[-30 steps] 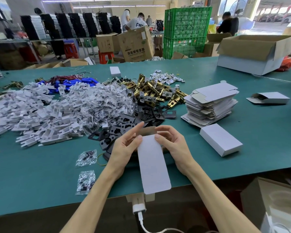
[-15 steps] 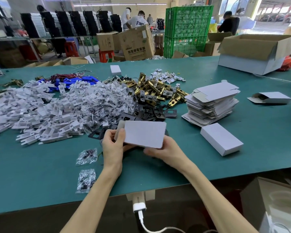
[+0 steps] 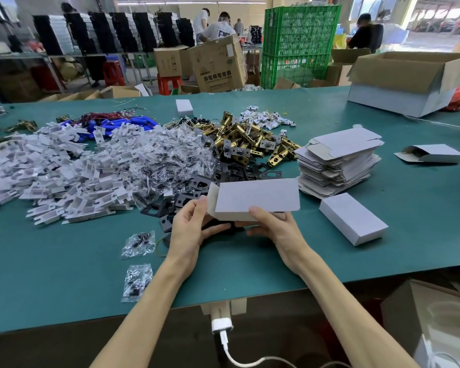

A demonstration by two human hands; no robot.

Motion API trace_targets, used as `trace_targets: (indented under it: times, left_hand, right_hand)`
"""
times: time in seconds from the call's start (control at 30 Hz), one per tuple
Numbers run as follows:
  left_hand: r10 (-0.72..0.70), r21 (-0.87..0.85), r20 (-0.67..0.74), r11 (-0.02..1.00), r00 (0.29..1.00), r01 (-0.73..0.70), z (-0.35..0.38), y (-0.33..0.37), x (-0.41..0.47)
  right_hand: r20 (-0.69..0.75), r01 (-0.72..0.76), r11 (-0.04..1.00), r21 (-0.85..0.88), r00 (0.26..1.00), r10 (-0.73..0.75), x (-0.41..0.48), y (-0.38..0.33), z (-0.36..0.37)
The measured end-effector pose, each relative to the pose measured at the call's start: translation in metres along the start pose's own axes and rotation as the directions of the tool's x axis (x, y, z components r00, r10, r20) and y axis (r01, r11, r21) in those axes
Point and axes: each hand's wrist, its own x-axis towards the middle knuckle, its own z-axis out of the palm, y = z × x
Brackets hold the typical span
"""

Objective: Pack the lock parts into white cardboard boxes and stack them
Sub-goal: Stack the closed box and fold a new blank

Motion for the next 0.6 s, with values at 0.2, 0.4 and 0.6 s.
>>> trace_targets:
  times: [0.2,0.4,0.6]
  left_hand:
    - [-0.069,-0.117,0.054,0.990,0.996,0.075,-0.0004,0.0044,0.0021]
    - [-0.143,-0.162,0.130,0.973,0.981,0.163,0.0026,0.0079,-0.0001]
    - [-0.121,-0.097,0.257,0.984,0.959,0.150,0.0056,0.0096,-0.0048]
  right_hand:
    - [0.027,0.007,0.997,0.073,1.000,-0.009,0.0022,0.0026,-0.0066]
    - [-0.065,0.018,0.989,0.145,0.998,-0.008,0.0037,0.0011,-0.0063]
    - [-0.076,0.018,0.998,0.068,0.997,-0.013,0.0041,0.0055,-0.0037]
